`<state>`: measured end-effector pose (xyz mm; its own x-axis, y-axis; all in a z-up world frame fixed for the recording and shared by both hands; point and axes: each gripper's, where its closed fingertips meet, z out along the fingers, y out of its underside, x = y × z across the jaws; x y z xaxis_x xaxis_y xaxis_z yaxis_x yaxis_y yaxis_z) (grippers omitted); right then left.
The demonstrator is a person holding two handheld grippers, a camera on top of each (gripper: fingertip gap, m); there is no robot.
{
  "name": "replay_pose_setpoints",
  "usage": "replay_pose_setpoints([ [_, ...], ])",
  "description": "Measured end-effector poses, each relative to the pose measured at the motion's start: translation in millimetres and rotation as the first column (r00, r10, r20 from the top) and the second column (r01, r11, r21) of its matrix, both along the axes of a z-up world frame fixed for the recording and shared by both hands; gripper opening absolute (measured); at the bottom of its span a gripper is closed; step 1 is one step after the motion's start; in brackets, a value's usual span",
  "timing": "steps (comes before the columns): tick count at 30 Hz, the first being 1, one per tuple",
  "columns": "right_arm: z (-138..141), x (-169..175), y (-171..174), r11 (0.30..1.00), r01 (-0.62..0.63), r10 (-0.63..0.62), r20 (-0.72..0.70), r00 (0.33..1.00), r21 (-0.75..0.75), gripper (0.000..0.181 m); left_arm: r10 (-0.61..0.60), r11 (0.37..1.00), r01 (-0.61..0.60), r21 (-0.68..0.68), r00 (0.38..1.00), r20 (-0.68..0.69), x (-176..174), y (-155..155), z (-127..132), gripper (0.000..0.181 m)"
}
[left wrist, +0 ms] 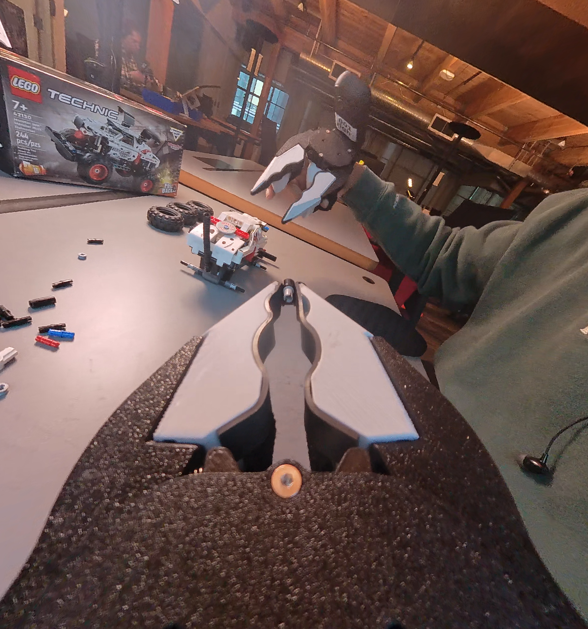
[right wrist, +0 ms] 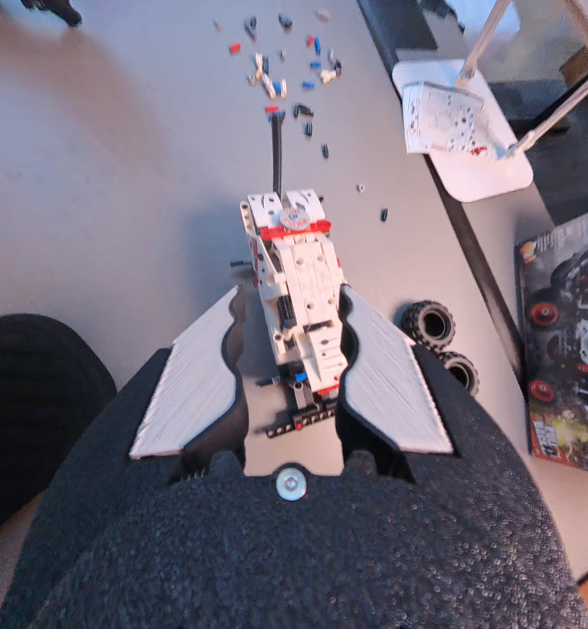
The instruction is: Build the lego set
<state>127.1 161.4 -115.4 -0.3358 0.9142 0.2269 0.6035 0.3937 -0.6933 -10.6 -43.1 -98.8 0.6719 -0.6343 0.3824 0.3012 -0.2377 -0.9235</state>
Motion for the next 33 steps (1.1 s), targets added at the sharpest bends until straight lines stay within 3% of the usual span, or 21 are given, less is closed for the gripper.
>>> replay_pose_setpoints([
  [3,-23.2,13.5,21.9,0.996,0.022,-0.031,0.112,0.993,0.084,0.057,-0.013,1.0,0.013,-0.014,1.0,-0.019,5.0,1.0,-5.5,0.007],
  [6,-38.5,14.3,27.8,0.997,0.013,-0.025,0.164,0.986,0.076,0.059,-0.019,1.0,0.019,-0.017,0.999,-0.03,7.7,1.1,-8.0,0.007],
  [14,-52.2,-3.3,25.1,0.997,-0.036,0.023,0.2,0.98,0.065,0.063,-0.016,1.0,0.015,-0.022,1.0,-0.024,7.5,1.3,-9.3,0.007],
  [27,-52.2,-41.7,-44.4,0.987,-0.161,0.153,0.165,0.974,0.03,0.063,-0.025,1.0,0.025,-0.003,0.998,-0.062,12.6,-0.6,-9.4,0.007],
  [33,-52.3,-68.0,-75.2,0.986,-0.164,0.157,0.16,0.975,0.029,0.063,-0.033,0.999,0.034,0.011,0.996,-0.089,16.0,-2.6,-8.5,0.007],
])
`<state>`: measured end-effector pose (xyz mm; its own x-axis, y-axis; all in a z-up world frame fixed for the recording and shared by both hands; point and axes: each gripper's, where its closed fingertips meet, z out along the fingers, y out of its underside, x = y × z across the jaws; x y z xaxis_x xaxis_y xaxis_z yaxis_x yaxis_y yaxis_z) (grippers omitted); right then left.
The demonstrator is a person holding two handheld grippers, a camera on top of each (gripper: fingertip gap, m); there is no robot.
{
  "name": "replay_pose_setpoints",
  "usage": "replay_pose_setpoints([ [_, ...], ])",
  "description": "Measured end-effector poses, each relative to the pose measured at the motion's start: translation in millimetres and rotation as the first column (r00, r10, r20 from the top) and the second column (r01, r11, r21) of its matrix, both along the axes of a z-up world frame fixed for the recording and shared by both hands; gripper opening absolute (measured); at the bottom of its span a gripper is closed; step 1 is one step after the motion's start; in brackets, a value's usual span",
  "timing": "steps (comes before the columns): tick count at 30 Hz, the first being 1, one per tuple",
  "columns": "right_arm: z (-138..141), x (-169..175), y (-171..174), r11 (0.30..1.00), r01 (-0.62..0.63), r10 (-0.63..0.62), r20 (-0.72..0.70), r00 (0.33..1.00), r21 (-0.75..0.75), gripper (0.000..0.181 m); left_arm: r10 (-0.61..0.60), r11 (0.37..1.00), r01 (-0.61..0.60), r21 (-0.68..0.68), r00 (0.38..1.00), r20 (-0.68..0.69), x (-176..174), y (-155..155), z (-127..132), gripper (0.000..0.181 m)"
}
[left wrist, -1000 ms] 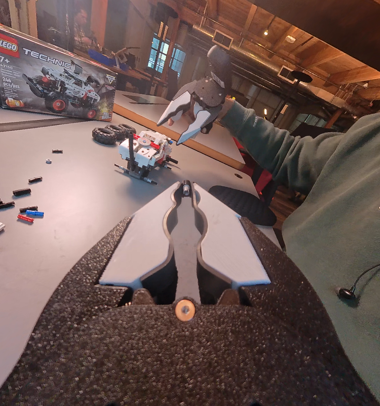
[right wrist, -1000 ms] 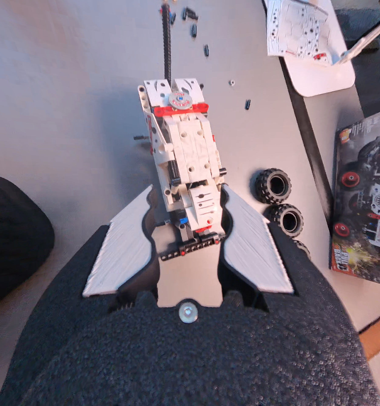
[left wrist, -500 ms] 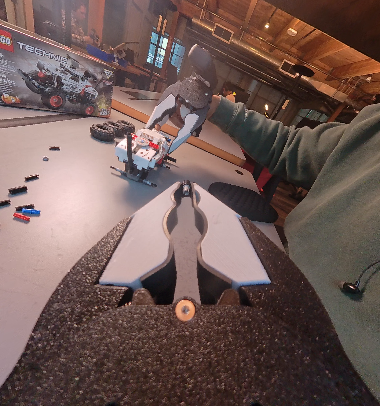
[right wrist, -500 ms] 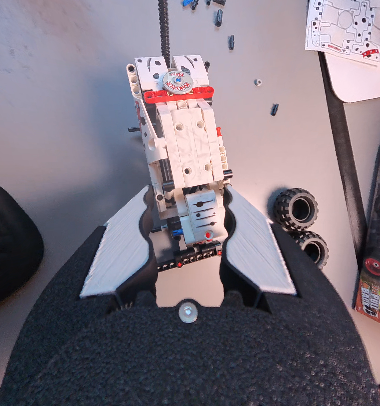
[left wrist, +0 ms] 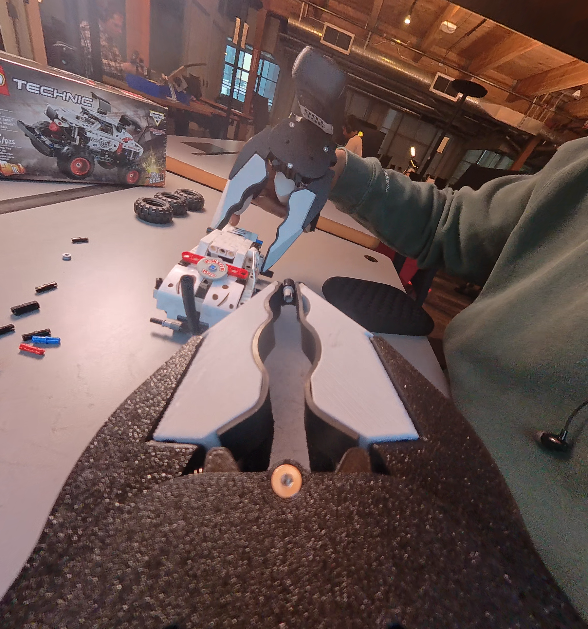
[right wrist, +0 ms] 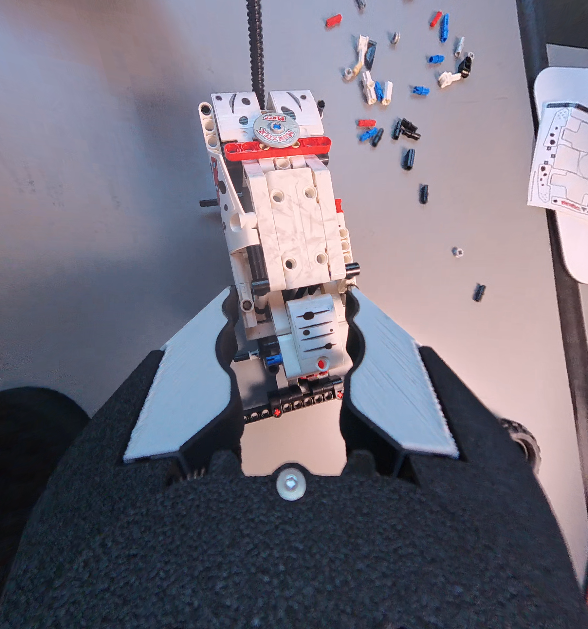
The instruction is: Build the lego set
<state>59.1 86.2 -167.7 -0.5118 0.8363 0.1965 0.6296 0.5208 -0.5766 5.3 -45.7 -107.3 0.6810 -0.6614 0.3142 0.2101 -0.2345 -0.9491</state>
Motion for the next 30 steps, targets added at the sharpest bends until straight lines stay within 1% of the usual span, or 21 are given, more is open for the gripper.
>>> replay_pose_setpoints([
  [8,-0.1,-25.5,-28.3,1.0,0.006,-0.006,-0.013,1.0,-0.007,0.063,-0.017,1.0,0.017,0.021,1.0,-0.014,3.8,-2.5,2.7,0.007],
  [16,-0.1,-43.0,-46.4,1.0,0.006,-0.007,-0.03,1.0,-0.03,0.063,-0.018,0.999,0.019,0.033,1.0,-0.009,4.1,-3.6,5.9,0.007],
  [22,0.8,-44.6,-49.2,0.999,0.019,-0.021,-0.044,0.999,-0.037,0.063,-0.001,0.999,0.002,0.034,1.0,-0.008,0.6,-2.8,7.1,0.007],
  [26,9.7,-42.6,-51.7,0.996,0.032,-0.04,-0.087,0.995,-0.088,0.062,-0.001,0.999,0.001,0.035,1.0,-0.008,0.7,-3.1,7.5,0.007],
  [30,15.7,-39.7,-53.1,0.993,0.054,-0.067,-0.134,0.989,-0.103,0.062,0.002,0.999,-0.002,0.033,1.0,-0.004,-0.1,-2.7,7.6,0.007],
])
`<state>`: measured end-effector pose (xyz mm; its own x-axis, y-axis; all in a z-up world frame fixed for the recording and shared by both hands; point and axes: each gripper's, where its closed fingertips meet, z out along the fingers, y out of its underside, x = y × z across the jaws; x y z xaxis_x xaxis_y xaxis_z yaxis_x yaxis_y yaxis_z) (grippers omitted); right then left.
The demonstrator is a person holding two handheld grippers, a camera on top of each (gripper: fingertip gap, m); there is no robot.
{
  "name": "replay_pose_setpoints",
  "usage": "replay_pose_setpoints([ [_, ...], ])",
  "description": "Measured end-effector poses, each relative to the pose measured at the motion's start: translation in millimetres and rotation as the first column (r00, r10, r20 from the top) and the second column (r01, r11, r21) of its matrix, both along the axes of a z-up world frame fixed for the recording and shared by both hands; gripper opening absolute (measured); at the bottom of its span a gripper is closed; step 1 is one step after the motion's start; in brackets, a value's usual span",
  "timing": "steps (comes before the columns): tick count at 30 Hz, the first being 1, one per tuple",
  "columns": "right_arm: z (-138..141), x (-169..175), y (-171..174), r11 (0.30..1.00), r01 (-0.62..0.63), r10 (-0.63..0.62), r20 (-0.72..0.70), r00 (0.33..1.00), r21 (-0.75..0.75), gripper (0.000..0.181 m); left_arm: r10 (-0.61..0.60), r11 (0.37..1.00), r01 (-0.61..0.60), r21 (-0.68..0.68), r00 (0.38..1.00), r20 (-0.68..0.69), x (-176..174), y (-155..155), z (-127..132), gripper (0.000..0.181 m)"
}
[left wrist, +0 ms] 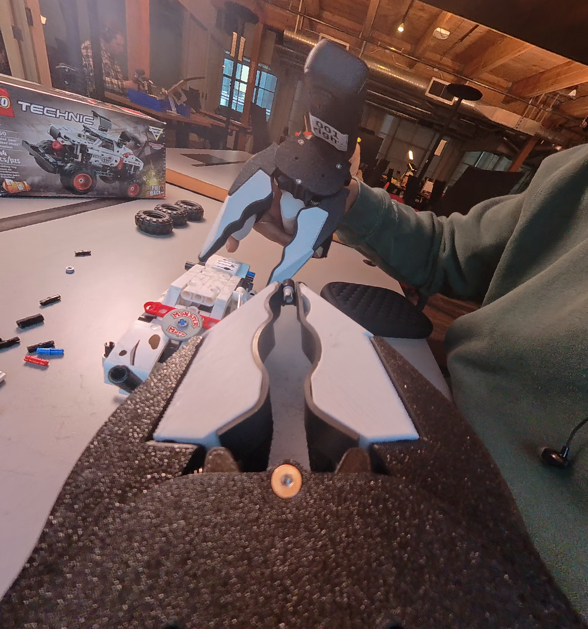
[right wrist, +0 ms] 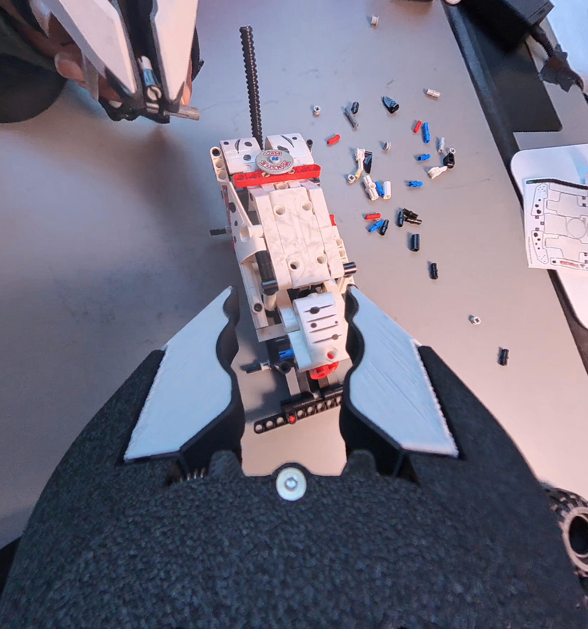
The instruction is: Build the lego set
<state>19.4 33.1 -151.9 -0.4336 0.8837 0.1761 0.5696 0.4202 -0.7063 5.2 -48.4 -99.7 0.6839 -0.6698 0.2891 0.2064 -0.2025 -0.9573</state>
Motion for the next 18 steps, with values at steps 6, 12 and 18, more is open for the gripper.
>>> replay_pose_setpoints([
  [6,-2.0,2.5,-1.6,0.999,0.043,-0.044,-0.065,0.997,-0.009,0.056,0.008,1.0,-0.008,0.0,1.0,0.008,-1.5,0.4,0.8,0.007],
  [12,-1.2,-0.1,3.6,0.995,0.083,-0.09,-0.14,0.986,-0.057,0.049,0.052,0.999,-0.052,-0.014,0.998,0.027,-11.0,4.1,-0.1,0.007],
  [18,-0.5,-0.2,12.1,0.995,0.074,-0.086,-0.182,0.98,-0.071,0.05,0.1,0.995,-0.099,-0.017,0.995,0.03,-24.0,6.9,0.2,0.007],
])
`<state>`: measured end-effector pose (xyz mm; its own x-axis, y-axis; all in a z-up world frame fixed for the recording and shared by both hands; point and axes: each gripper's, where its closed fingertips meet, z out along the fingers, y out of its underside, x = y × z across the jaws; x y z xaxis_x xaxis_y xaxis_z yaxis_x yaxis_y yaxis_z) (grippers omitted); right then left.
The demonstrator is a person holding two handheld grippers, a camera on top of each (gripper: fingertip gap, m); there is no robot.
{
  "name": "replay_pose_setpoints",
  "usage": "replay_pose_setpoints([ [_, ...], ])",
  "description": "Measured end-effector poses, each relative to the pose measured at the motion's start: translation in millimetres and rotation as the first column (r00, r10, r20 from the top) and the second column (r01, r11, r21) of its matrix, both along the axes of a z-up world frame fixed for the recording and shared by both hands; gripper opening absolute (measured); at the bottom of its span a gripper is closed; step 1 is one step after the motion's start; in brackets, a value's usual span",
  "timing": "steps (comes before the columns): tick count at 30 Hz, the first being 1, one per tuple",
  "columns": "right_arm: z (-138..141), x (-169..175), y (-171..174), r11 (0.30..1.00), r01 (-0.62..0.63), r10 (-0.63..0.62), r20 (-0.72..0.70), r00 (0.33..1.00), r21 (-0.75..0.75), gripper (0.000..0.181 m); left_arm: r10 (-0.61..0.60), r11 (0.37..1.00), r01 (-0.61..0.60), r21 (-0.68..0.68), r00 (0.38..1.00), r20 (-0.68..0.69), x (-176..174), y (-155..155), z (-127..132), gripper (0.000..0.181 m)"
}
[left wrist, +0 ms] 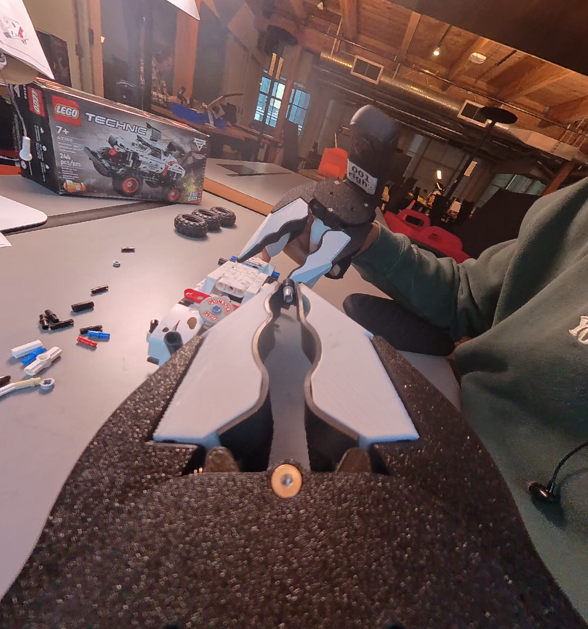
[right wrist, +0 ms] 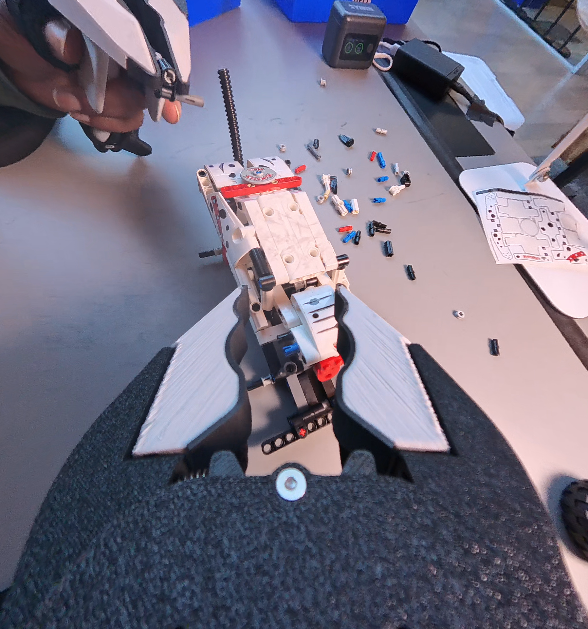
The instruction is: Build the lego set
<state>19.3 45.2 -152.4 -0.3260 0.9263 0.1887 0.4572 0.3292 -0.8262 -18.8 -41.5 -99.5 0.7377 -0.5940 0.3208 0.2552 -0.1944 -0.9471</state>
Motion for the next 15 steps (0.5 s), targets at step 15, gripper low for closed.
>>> replay_pose_setpoints([
  [15,3.0,0.1,4.9,0.992,-0.039,0.022,-0.134,0.991,-0.124,0.044,0.039,0.999,-0.039,-0.009,0.999,0.014,-13.7,4.5,-4.9,0.007],
])
